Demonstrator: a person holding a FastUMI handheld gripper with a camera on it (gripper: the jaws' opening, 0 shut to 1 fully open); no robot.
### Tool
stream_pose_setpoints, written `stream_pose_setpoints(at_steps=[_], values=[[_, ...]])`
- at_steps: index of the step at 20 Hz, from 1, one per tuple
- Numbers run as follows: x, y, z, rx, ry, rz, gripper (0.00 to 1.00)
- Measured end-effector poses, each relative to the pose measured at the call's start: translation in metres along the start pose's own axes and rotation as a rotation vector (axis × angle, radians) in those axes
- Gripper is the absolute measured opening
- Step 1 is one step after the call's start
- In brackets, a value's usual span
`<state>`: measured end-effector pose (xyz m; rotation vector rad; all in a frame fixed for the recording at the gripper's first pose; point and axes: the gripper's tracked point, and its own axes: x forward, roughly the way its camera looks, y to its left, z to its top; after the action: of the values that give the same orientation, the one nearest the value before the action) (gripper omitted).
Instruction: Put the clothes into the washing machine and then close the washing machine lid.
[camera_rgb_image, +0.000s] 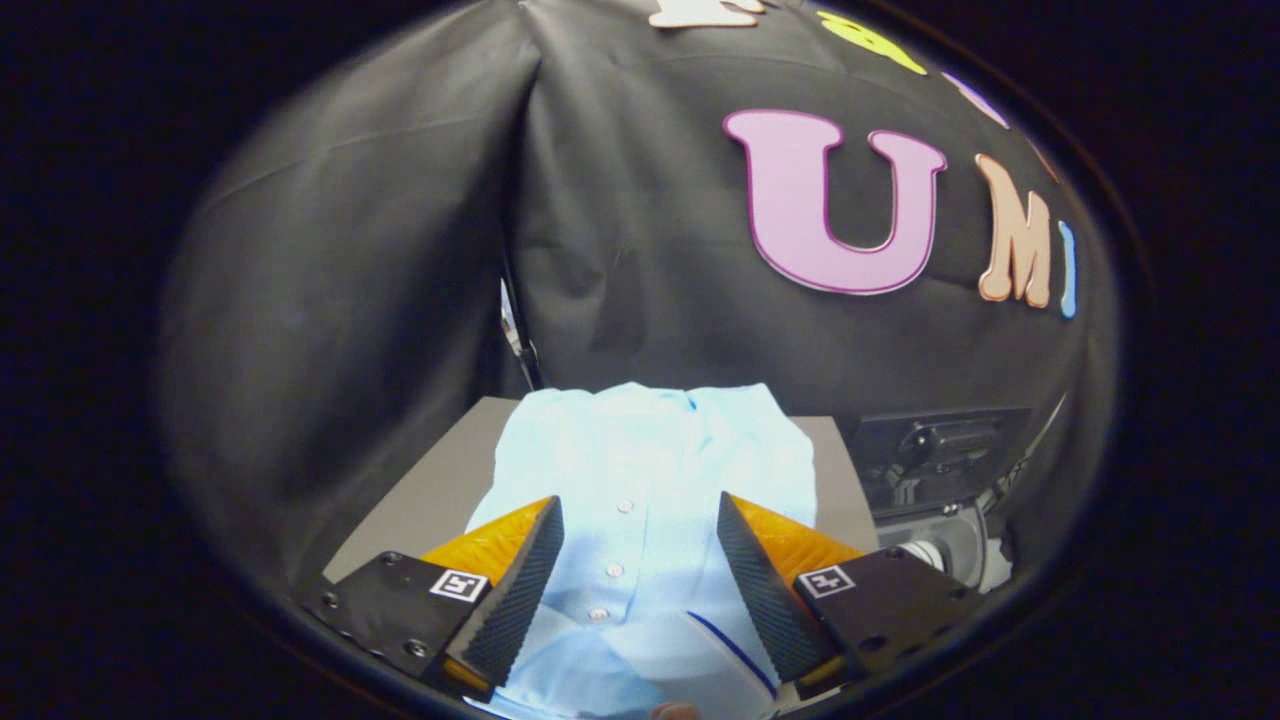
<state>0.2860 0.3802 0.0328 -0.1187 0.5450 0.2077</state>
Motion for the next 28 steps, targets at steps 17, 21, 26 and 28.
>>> stream_pose_setpoints(at_steps=[17, 21, 26, 28], values=[[0.006, -0.022, 0.009, 0.036, -0.07, -0.036, 0.06], [-0.058, -0.05, 0.059, 0.071, -0.258, -0.055, 0.05], [-0.129, -0.134, 0.116, -0.002, -0.492, -0.184, 0.05], [-0.158, -0.165, 0.13, -0.054, -0.584, -0.244, 0.05]])
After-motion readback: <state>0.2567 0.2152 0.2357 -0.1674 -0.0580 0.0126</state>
